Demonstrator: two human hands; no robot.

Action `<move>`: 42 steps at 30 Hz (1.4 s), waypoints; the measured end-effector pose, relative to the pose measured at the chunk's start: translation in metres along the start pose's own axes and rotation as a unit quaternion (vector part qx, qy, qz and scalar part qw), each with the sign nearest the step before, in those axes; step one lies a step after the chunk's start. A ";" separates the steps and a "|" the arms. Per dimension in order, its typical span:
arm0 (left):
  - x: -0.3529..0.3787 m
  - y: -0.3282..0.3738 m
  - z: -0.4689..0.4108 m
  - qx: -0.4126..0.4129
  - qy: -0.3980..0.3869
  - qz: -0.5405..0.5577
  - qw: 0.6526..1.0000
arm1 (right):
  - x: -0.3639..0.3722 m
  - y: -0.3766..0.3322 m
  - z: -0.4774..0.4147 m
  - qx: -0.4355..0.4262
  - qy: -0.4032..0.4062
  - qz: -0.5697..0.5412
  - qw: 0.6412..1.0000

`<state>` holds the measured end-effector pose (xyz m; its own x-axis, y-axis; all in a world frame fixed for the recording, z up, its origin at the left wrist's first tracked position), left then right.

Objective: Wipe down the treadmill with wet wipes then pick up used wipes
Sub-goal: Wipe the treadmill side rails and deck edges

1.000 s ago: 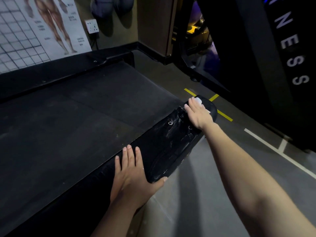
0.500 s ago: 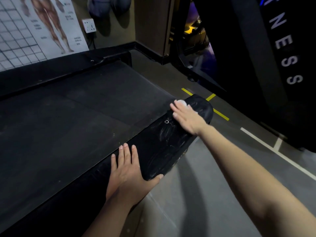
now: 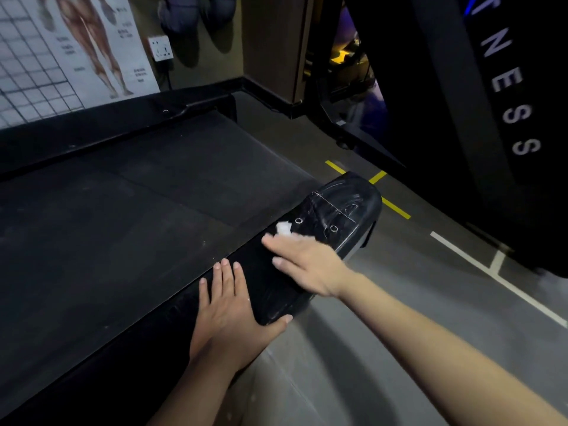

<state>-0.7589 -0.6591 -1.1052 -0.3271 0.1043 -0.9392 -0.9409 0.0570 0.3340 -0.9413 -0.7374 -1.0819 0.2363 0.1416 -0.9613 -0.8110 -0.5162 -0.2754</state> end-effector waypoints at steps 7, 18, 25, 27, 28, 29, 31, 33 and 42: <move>-0.002 0.000 -0.001 -0.007 -0.014 0.001 1.000 | -0.007 0.065 -0.029 -0.002 -0.007 0.047 0.999; -0.005 0.000 0.002 0.008 -0.018 0.008 1.000 | -0.023 0.134 -0.018 0.489 0.257 -0.121 0.825; -0.018 0.001 0.008 0.008 -0.033 0.010 0.999 | -0.021 0.042 0.041 0.540 0.341 -0.315 0.702; -0.025 0.005 0.012 0.016 -0.022 0.018 0.999 | -0.025 0.001 0.066 0.529 0.341 -0.363 0.687; -0.031 0.006 0.017 0.024 -0.011 0.027 0.999 | -0.028 -0.020 0.078 0.522 0.337 -0.404 0.672; -0.038 0.007 0.027 0.039 0.005 0.040 0.998 | -0.031 -0.042 0.089 0.512 0.329 -0.456 0.649; -0.053 0.001 0.056 0.075 0.054 0.098 0.991 | -0.041 -0.090 0.112 0.488 0.312 -0.530 0.619; -0.073 -0.020 0.102 0.097 0.112 0.166 0.975 | -0.050 -0.135 0.132 0.467 0.274 -0.556 0.631; -0.175 -0.243 0.325 -0.041 0.235 0.009 0.971 | -0.036 -0.337 0.128 0.338 -0.068 -0.509 0.789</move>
<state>-0.4439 -0.3685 -0.9965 -0.3302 -0.3609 -0.8722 -0.9319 -0.0224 0.3620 -0.7447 -0.4603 -0.9552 0.9265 0.3058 -0.2191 -0.3495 0.4844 -0.8020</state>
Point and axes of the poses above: each hand's wrist, its own z-axis away from the middle knuckle, its own x-axis out of the palm, y = z × x, the point moved 3 cm from there along -z, towards the middle knuckle, and after that the axes turned 5 degrees about z, right-handed, at the moved point
